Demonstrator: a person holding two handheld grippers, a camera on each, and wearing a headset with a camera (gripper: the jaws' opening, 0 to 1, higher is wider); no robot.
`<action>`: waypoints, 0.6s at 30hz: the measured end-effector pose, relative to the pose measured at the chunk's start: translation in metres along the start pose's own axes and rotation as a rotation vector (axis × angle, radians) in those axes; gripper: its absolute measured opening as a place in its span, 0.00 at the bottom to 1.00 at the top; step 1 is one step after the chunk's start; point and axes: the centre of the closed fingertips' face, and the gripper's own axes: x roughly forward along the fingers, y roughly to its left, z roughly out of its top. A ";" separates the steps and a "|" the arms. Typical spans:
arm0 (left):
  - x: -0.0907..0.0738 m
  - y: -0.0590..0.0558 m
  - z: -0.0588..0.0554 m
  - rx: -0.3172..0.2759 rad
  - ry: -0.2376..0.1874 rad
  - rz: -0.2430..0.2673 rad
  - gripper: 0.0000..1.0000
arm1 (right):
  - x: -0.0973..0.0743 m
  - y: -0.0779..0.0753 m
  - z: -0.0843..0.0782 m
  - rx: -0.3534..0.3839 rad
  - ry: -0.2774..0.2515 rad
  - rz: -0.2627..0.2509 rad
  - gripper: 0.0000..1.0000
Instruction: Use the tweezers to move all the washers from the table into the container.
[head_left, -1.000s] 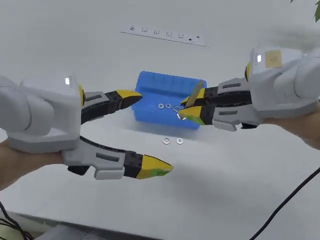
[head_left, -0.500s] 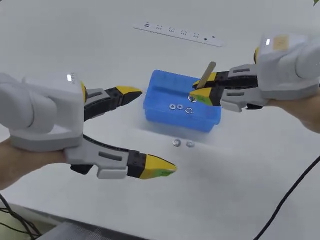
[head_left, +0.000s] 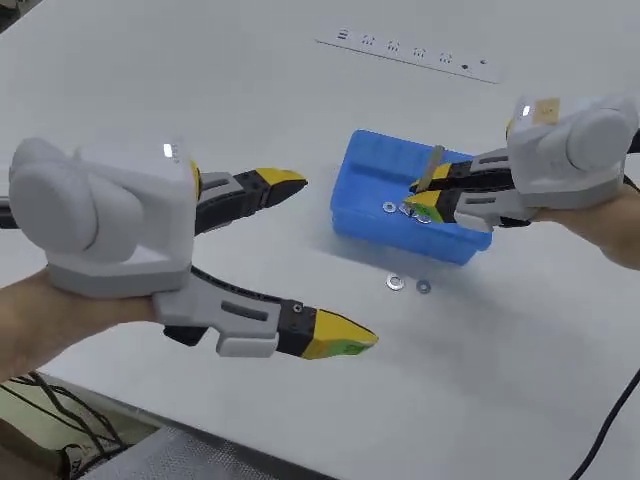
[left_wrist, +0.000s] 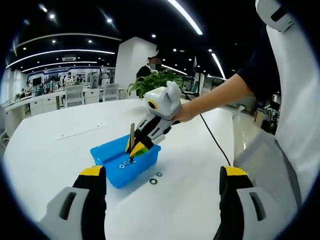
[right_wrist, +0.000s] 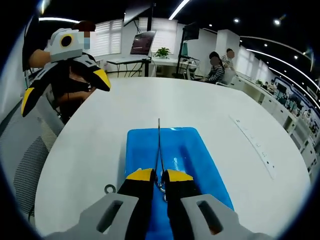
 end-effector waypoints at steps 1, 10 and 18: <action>0.000 0.001 0.001 -0.001 -0.001 0.003 0.99 | 0.000 0.001 -0.001 0.004 0.003 0.001 0.10; 0.003 -0.001 0.004 -0.005 0.001 -0.004 0.99 | 0.001 0.002 0.000 0.004 0.005 0.007 0.10; 0.001 -0.002 0.003 -0.004 0.005 -0.004 0.99 | -0.001 0.003 -0.001 0.016 0.007 0.012 0.10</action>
